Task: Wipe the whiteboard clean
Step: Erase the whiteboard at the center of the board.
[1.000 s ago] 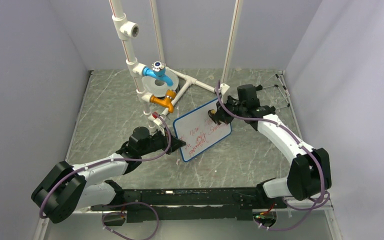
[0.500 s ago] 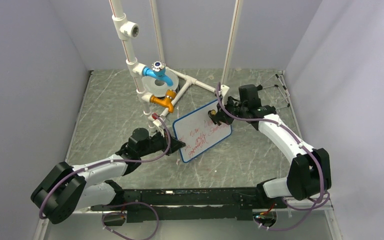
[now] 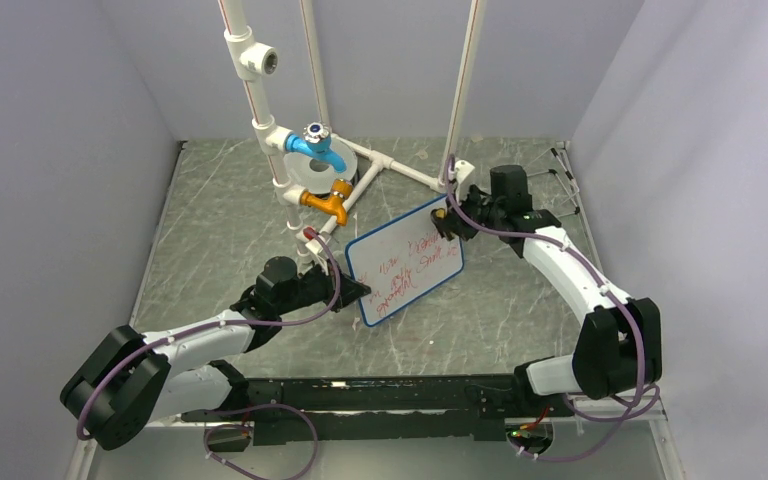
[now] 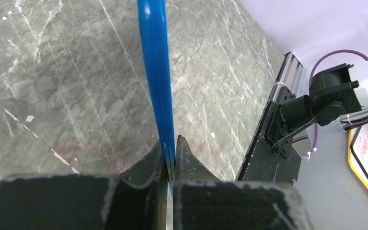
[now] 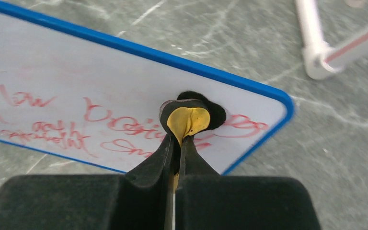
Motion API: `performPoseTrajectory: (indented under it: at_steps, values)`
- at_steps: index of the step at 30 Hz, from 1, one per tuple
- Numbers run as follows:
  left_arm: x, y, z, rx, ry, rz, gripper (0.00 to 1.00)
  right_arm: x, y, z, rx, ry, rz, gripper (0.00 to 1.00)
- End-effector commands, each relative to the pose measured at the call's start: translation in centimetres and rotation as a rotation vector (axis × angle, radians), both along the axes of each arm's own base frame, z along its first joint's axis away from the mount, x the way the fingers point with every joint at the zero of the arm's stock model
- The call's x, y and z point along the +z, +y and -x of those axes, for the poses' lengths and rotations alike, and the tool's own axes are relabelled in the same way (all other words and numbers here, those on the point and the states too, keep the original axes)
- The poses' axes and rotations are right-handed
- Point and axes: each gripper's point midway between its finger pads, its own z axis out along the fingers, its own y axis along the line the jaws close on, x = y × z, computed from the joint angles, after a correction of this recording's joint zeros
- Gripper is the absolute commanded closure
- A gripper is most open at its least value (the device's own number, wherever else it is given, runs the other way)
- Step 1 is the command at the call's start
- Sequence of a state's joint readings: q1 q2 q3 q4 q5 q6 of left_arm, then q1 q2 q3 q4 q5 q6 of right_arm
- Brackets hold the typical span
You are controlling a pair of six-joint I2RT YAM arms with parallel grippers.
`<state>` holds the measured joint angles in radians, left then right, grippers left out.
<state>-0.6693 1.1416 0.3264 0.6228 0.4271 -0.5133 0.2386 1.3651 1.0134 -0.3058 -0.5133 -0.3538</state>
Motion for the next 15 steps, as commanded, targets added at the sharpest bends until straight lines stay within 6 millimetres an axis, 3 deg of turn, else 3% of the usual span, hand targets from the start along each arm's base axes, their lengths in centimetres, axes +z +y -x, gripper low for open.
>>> performPoseTrajectory:
  at_steps: [1, 4, 8, 11, 15]
  values:
    - [3.6, -0.9, 0.9, -0.076, -0.128, 0.081, 1.00, 1.5, 4.0, 2.9, 0.210, -0.020, -0.068, 1.00]
    - [3.6, -0.8, 0.9, -0.072, -0.129, 0.083, 1.00, 2.3, 2.5, 0.5, 0.058, -0.028, -0.065, 1.00]
    - [3.7, -0.9, 0.9, -0.078, -0.130, 0.083, 1.00, 2.5, -2.1, -3.3, -0.232, -0.087, -0.011, 1.00]
    - [3.7, -0.9, 1.0, -0.083, -0.129, 0.083, 1.00, 2.0, -3.9, -4.0, -0.307, -0.102, 0.024, 1.00]
    - [3.7, -0.8, 1.0, -0.079, -0.133, 0.081, 1.00, 1.4, -3.2, -3.4, -0.230, -0.087, 0.035, 1.00]
